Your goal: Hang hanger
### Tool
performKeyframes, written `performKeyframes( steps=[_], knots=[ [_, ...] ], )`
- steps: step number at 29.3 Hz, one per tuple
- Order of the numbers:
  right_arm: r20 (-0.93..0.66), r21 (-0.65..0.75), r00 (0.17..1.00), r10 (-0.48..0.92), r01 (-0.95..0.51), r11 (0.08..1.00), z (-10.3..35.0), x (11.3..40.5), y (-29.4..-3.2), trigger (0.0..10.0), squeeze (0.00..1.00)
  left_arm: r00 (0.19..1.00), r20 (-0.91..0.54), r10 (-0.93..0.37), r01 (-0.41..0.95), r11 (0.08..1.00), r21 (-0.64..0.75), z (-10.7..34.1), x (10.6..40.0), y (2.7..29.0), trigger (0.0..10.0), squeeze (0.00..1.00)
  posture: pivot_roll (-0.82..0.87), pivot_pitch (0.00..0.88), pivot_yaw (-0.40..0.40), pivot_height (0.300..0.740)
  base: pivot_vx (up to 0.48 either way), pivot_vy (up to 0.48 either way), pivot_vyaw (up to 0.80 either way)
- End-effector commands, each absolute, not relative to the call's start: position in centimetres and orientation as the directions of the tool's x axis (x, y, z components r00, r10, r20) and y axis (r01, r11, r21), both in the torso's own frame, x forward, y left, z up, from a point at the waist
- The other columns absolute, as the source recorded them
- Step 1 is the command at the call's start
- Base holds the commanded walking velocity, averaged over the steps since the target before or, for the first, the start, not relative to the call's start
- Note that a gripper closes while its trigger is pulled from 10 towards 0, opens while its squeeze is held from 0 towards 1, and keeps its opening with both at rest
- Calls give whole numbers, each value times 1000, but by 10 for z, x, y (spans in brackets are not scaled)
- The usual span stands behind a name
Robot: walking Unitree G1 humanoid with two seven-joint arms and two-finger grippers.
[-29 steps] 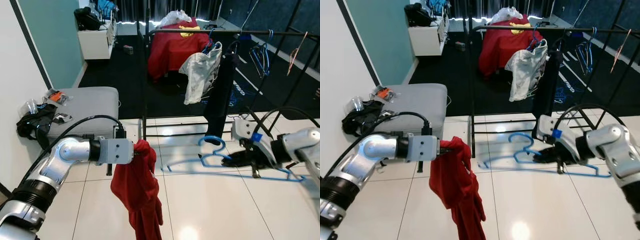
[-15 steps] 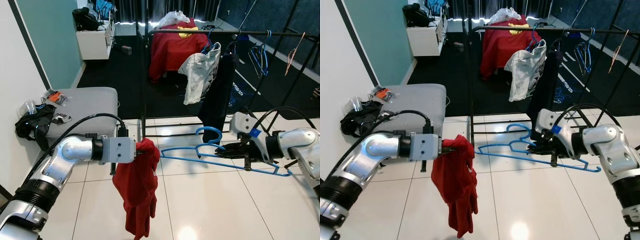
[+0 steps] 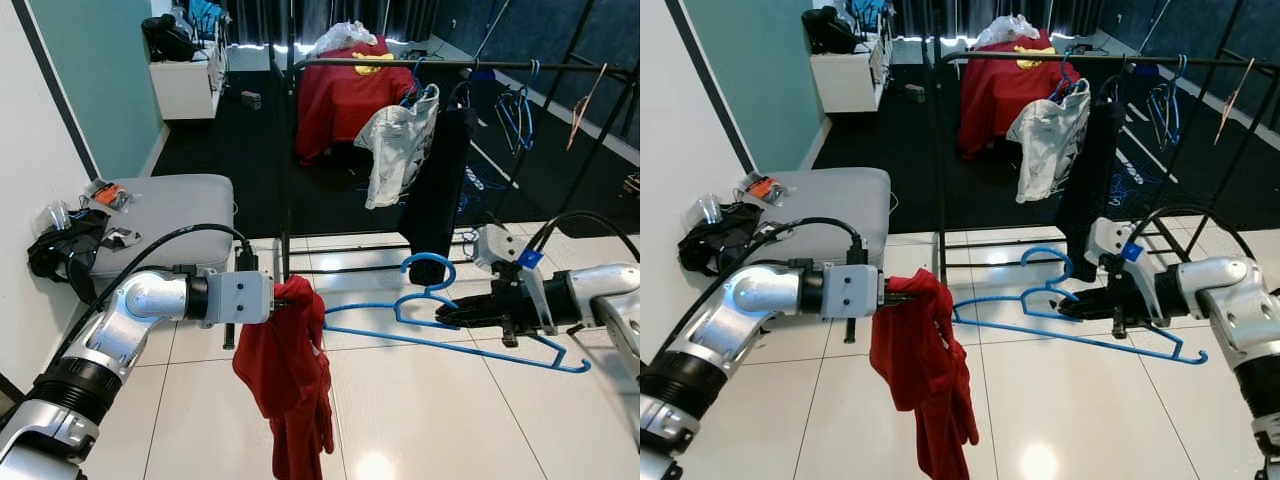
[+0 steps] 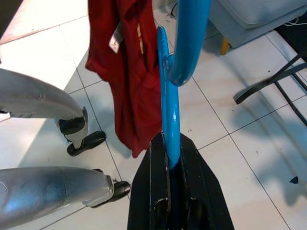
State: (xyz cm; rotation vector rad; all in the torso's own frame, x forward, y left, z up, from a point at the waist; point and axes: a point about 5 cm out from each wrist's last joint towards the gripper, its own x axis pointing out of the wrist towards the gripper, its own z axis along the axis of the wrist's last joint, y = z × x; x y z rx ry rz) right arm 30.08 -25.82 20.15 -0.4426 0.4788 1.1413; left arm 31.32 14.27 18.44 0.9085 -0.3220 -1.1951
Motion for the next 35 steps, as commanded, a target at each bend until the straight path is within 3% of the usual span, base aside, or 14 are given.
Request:
performKeyframes(
  steps=[1, 11, 35],
  knots=[
    [-544, -79, 333, 770, -934, 349, 205, 302, -257, 10000, 0, 358, -198, -913, 641, 85, 763, 195, 313, 139, 10000, 0, -68, 0, -28, 740, 0, 0, 0],
    [-494, 51, 263, 829, -943, 329, 196, 306, -254, 10000, 0, 306, -154, -940, 621, 74, 781, 207, 309, 127, 10000, 0, -59, 0, -35, 740, 0, 0, 0],
    [-618, 117, 161, 770, -949, 292, 180, 293, -272, 10000, 0, 284, -160, -945, 644, 64, 762, 207, 309, 127, 10000, 0, -63, 0, -33, 740, 0, 0, 0]
  ],
)
